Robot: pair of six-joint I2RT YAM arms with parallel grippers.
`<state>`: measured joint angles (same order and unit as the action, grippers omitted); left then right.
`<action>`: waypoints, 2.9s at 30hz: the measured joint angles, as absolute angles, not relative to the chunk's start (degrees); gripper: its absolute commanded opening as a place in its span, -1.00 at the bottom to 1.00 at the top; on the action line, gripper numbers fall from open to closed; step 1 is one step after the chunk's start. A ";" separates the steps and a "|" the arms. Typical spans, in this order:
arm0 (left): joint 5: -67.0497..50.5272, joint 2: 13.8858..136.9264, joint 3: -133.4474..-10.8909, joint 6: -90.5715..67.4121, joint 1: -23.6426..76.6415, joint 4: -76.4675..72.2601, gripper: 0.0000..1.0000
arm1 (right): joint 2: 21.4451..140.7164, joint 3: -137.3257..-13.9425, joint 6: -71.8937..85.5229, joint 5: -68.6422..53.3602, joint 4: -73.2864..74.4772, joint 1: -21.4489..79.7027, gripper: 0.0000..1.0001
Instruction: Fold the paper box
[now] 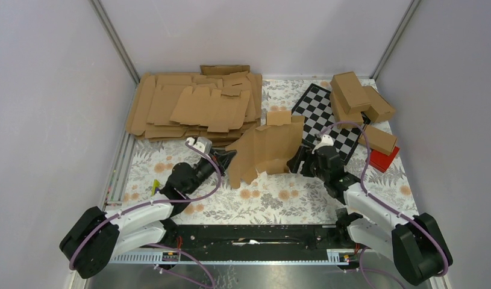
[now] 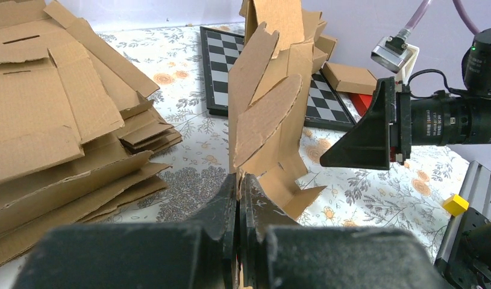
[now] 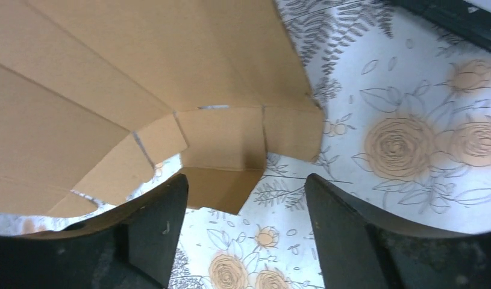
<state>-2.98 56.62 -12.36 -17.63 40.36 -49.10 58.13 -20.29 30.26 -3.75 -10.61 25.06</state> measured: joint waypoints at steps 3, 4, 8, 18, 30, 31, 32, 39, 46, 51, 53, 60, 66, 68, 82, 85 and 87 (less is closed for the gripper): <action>-3.03 55.86 -12.10 -17.58 40.36 -49.30 -1.00 | 58.41 -20.95 29.39 -0.93 -9.21 24.62 0.83; -3.03 55.64 -11.99 -17.58 40.36 -49.43 -1.00 | 58.89 -21.23 29.17 -0.01 -8.86 24.21 0.91; -3.40 55.27 -11.84 -17.61 40.36 -49.60 -1.00 | 63.55 -22.13 27.88 2.11 -10.59 22.15 0.99; -5.21 50.06 -10.26 -17.61 40.36 -50.04 -1.00 | 77.21 -22.57 30.22 -7.20 -25.04 15.16 0.99; -10.00 44.31 -12.38 -19.99 40.69 -47.51 -1.00 | 69.73 -18.15 29.80 -16.23 -34.06 14.83 0.99; -10.33 43.92 -12.86 -20.43 40.77 -47.35 -1.00 | 68.58 -18.13 29.82 -16.29 -34.02 14.81 0.99; -10.66 43.62 -13.41 -20.93 40.80 -47.07 -1.00 | 67.59 -18.20 29.80 -16.43 -33.98 14.74 0.99; -13.39 44.36 -19.90 -25.08 41.19 -42.83 -1.00 | 66.41 -20.95 30.09 -17.17 -30.28 14.20 0.99; -15.77 50.00 -31.03 -27.51 43.57 -33.39 -1.00 | 63.75 -21.08 33.91 -19.84 -28.53 11.68 0.99; -15.90 50.22 -35.42 -27.35 45.50 -24.12 -1.00 | 58.67 -21.04 36.27 -22.48 -28.56 9.39 0.99; -15.90 50.28 -37.52 -27.03 45.95 -20.82 -1.00 | 57.04 -20.78 37.01 -23.27 -28.62 9.08 0.99; -16.45 48.18 -43.59 -25.26 46.37 -11.11 -1.00 | 49.56 -14.66 38.52 -23.75 -28.77 8.82 0.99; -22.17 48.45 -52.66 -23.35 46.41 -3.36 -1.00 | 49.06 -13.72 39.18 -26.52 -29.06 8.64 0.99; -24.12 49.17 -56.95 -21.93 46.41 0.01 -1.00 | 49.10 -14.24 39.70 -28.12 -29.23 8.60 0.99; -26.81 52.77 -68.69 -14.55 46.41 12.75 -1.00 | 60.20 -17.52 51.99 -40.32 -49.58 8.21 0.89; -26.81 53.01 -69.69 -14.33 46.41 13.78 -1.00 | 61.47 -17.52 54.50 -41.71 -53.74 8.12 0.64; -26.74 52.99 -70.61 -14.33 46.41 13.96 -1.00 | 61.65 -17.52 56.12 -42.81 -56.47 8.08 0.41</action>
<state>-26.74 52.99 -70.61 -14.33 46.41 13.96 61.65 -17.52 56.12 -42.81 -56.47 8.08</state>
